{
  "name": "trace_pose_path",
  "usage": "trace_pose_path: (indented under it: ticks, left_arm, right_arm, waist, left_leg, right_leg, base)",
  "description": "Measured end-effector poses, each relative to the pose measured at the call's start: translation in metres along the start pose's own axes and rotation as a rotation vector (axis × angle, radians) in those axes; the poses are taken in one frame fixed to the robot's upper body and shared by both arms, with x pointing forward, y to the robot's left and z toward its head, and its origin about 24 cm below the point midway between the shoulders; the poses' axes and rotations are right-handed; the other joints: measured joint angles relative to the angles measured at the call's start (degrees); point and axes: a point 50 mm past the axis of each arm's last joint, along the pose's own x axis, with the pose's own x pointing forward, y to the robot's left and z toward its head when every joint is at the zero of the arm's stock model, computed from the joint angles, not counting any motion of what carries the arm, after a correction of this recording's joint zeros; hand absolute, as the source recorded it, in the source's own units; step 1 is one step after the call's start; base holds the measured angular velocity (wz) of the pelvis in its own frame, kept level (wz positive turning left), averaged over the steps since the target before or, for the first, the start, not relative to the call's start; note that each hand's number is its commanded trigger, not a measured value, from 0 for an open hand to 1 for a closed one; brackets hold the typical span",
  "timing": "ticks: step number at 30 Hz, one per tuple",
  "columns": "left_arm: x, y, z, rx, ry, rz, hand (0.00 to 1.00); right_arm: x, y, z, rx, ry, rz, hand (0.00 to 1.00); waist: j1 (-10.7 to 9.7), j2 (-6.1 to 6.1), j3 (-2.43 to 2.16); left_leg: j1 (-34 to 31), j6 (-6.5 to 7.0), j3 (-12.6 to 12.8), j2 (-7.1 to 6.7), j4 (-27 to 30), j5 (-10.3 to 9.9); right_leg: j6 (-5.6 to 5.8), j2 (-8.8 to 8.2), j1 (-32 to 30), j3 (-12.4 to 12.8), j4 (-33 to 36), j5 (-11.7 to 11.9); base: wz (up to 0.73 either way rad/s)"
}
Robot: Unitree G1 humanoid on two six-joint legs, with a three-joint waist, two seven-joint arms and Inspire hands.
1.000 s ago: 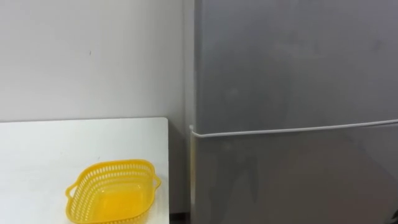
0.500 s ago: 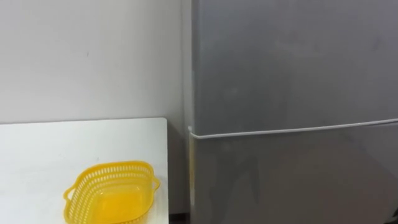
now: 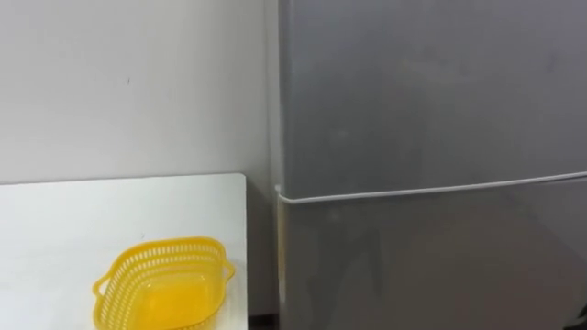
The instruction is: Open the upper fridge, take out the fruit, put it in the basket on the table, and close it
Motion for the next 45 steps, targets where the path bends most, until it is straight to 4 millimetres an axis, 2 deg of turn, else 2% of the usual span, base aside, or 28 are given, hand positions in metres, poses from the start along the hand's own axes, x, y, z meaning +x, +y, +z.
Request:
trace_pose_path:
  ticks: [1,5,8,15,20,26,33,39,45]
  left_arm:
    - [0.0,-0.004,0.009,-0.028,-0.029,-0.024,0.0]
    - [-0.003,-0.017,0.032,-0.107,-0.108,-0.121,0.0]
    - [-0.007,-0.033,0.046,-0.163,-0.147,-0.232,0.0]
    - [-0.023,-0.053,0.074,-0.283,-0.207,-0.468,0.0]
    - [-0.033,-0.066,0.08,-0.397,-0.158,-0.644,0.0]
    - [-0.039,-0.082,0.098,-0.468,-0.215,-0.816,0.0]
    - [-0.04,-0.09,0.109,-0.477,-0.274,-0.918,0.0]
    - [-0.042,-0.093,0.113,-0.468,-0.288,-0.983,0.0]
    - [-0.04,-0.101,0.121,-0.478,-0.318,-1.01,0.0]
  right_arm:
    - [0.0,0.0,0.001,-0.002,-0.004,0.002,0.0]
    - [0.001,0.0,0.005,-0.001,-0.015,0.01,0.0]
    - [0.001,-0.002,0.006,0.014,-0.014,0.003,0.0]
    - [0.002,-0.001,0.008,0.017,-0.018,0.022,0.0]
    - [0.004,0.0,0.011,0.016,-0.008,0.026,0.0]
    - [0.004,-0.001,0.011,0.013,-0.005,0.024,0.0]
    - [0.004,-0.002,0.01,0.016,0.0,0.02,0.0]
    - [0.004,-0.002,0.009,0.016,0.002,0.021,0.0]
    - [0.004,-0.003,0.01,0.014,0.002,0.008,0.0]
  waist:
    - [-0.3,0.16,0.21]
    - [-1.42,0.48,0.43]
    - [-1.63,0.54,0.46]
    - [-3.07,0.51,0.37]
    - [-4.42,0.43,0.14]
    - [-4.61,0.69,-0.03]
    - [-4.59,0.94,-0.18]
    - [-4.82,0.95,-0.14]
    - [-4.86,1.15,0.36]
  left_leg:
    - [-0.1,0.0,-0.02,0.0,-0.03,0.0]
    - [-0.16,0.0,-0.09,0.04,-0.16,0.0]
    - [-0.14,0.0,-0.16,0.01,-0.15,0.0]
    - [-0.28,0.0,0.11,0.04,-0.04,0.0]
    - [-0.46,0.0,0.06,0.07,0.0,0.0]
    - [-0.31,0.0,0.22,0.07,0.01,0.01]
    - [-0.25,0.0,0.19,0.09,-0.07,0.01]
    - [-0.27,0.0,0.2,0.09,-0.15,0.01]
    - [-0.14,0.0,0.72,0.1,-0.13,0.01]
  right_leg:
    - [0.0,0.0,-0.05,-0.03,-0.04,0.0]
    - [0.0,0.02,-0.07,-0.52,-0.03,0.0]
    - [0.0,-0.01,-0.11,-0.22,-0.04,0.0]
    - [0.03,0.03,-0.35,0.19,0.0,-0.02]
    - [0.02,0.04,-0.49,0.18,0.07,-0.02]
    - [0.02,0.04,-0.45,0.3,0.11,-0.02]
    - [0.02,0.05,-0.44,0.28,0.12,-0.02]
    - [0.02,0.07,-0.56,0.4,0.13,-0.02]
    - [0.02,0.11,-0.57,0.93,0.12,-0.02]
  base:
    - [0.0]
    - [0.02]
    - [0.0]
    - [0.0]
    - [0.0]
    - [0.0]
    - [0.0]
    - [0.0]
    - [-0.04]
